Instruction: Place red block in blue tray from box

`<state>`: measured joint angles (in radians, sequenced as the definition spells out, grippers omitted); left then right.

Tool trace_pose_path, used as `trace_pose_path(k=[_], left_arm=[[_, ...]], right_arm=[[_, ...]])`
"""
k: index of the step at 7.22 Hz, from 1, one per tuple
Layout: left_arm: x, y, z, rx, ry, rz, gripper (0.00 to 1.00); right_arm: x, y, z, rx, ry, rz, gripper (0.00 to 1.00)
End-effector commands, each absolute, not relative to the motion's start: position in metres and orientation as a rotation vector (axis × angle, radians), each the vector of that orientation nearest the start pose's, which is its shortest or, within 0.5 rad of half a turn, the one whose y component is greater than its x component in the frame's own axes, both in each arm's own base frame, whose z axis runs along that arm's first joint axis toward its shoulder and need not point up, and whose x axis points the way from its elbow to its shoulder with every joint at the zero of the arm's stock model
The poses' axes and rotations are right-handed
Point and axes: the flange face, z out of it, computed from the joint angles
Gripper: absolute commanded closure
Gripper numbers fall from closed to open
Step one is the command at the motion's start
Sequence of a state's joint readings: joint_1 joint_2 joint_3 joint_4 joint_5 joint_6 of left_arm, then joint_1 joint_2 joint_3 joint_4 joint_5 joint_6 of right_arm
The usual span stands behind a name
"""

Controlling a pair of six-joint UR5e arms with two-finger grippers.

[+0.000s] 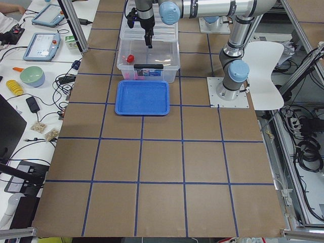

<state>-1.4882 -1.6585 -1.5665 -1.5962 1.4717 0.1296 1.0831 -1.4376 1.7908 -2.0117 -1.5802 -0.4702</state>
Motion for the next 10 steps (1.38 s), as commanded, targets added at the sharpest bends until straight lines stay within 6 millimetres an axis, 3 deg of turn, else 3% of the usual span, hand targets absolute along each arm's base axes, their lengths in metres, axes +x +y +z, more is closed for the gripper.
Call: trace_pose_path(k=[1, 2, 4, 5, 6, 8, 9, 10], left_arm=[[-0.124, -0.522, 0.401, -0.019, 3.239, 0.082, 0.0], [-0.127, -0.516, 0.383, -0.072, 3.23, 0.112, 0.04], [-0.125, -0.519, 0.367, -0.073, 3.178, 0.139, 0.15], [-0.126, -0.523, 0.358, -0.074, 3.176, 0.161, 0.26], [-0.127, -0.53, 0.35, -0.098, 3.178, 0.135, 0.26], [-0.131, -0.541, 0.332, -0.129, 3.175, 0.134, 0.26], [-0.135, -0.549, 0.319, -0.166, 3.179, 0.126, 0.26], [-0.147, -0.552, 0.299, -0.159, 3.179, 0.132, 0.26]], right_arm=[[-0.132, -0.533, 0.362, 0.027, 3.188, -0.13, 0.0], [-0.125, -0.535, 0.38, 0.015, 3.183, -0.132, 0.0], [-0.11, -0.536, 0.468, 0.0, 3.154, -0.034, 0.0], [-0.105, -0.526, 0.502, 0.017, 3.141, 0.007, 0.0], [-0.098, -0.508, 0.527, 0.024, 3.148, 0.016, 0.0], [-0.091, -0.499, 0.532, 0.048, 3.147, 0.004, 0.0], [-0.067, -0.501, 0.533, 0.058, 3.137, 0.003, 0.0], [-0.018, -0.506, 0.536, 0.013, 3.145, -0.016, 0.0]])
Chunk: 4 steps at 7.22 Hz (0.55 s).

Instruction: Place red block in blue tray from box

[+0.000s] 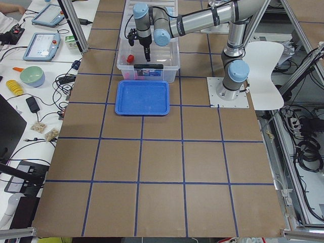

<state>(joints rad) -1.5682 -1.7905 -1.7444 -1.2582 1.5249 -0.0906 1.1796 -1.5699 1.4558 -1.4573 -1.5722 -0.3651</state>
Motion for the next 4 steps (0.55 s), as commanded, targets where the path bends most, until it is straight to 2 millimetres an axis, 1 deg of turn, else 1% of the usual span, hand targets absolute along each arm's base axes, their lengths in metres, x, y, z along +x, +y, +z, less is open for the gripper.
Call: trace_pose_path(k=[1, 2, 3, 4], left_arm=[[-0.155, -0.552, 0.278, -0.175, 3.172, 0.11, 0.26], [-0.155, -0.552, 0.262, -0.177, 3.172, 0.103, 0.26], [-0.155, -0.553, 0.251, -0.185, 3.171, 0.132, 0.26], [-0.155, -0.556, 0.241, -0.186, 3.17, 0.15, 0.26]], right_arm=[[0.033, -0.51, 0.532, 0.129, 3.137, -0.013, 0.0], [0.085, -0.519, 0.524, 0.142, 3.139, -0.045, 0.0], [0.121, -0.522, 0.517, 0.081, 3.15, -0.06, 0.0], [0.13, -0.523, 0.514, 0.061, 3.152, -0.075, 0.0]])
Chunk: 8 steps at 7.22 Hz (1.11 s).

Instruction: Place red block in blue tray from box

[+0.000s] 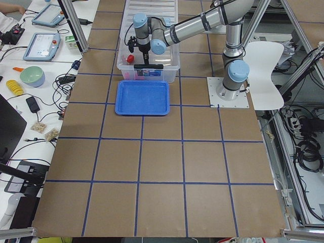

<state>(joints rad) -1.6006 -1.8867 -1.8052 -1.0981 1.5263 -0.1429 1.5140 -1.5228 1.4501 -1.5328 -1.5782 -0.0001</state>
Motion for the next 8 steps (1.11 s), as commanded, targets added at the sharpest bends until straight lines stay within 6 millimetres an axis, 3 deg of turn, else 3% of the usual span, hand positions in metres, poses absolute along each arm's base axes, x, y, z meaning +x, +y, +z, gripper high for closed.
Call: trace_pose_path(k=[1, 8], left_arm=[[-0.155, -0.557, 0.231, -0.187, 3.172, 0.177, 0.26], [-0.158, -0.567, 0.186, -0.205, 3.165, 0.229, 0.26]], right_arm=[[0.13, -0.524, 0.512, 0.042, 3.152, -0.082, 0.0], [0.13, -0.523, 0.511, 0.041, 3.148, -0.077, 0.0]])
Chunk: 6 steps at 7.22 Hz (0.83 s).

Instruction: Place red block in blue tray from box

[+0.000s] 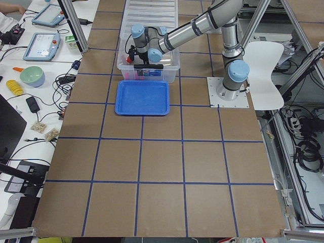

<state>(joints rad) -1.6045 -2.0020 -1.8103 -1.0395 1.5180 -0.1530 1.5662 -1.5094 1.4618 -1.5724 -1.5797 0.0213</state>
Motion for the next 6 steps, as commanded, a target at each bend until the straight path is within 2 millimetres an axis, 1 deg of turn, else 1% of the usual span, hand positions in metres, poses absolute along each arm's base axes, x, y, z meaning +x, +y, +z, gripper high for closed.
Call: trace_pose_path(k=[1, 2, 3, 5, 6], left_arm=[[-0.158, -0.568, 0.184, -0.205, 3.165, 0.226, 0.32], [-0.158, -0.57, 0.182, -0.208, 3.168, 0.225, 0.72], [-0.158, -0.57, 0.183, -0.21, 3.166, 0.222, 0.98], [-0.158, -0.573, 0.189, -0.207, 3.17, 0.2, 1.0], [-0.158, -0.576, 0.203, -0.206, 3.173, 0.164, 1.0]], right_arm=[[0.13, -0.523, 0.511, 0.041, 3.148, -0.077, 0.0], [0.13, -0.523, 0.511, 0.041, 3.149, -0.077, 0.0], [0.13, -0.523, 0.512, 0.046, 3.149, -0.08, 0.0], [0.13, -0.524, 0.511, 0.041, 3.149, -0.077, 0.0], [0.13, -0.524, 0.511, 0.041, 3.149, -0.077, 0.0]])
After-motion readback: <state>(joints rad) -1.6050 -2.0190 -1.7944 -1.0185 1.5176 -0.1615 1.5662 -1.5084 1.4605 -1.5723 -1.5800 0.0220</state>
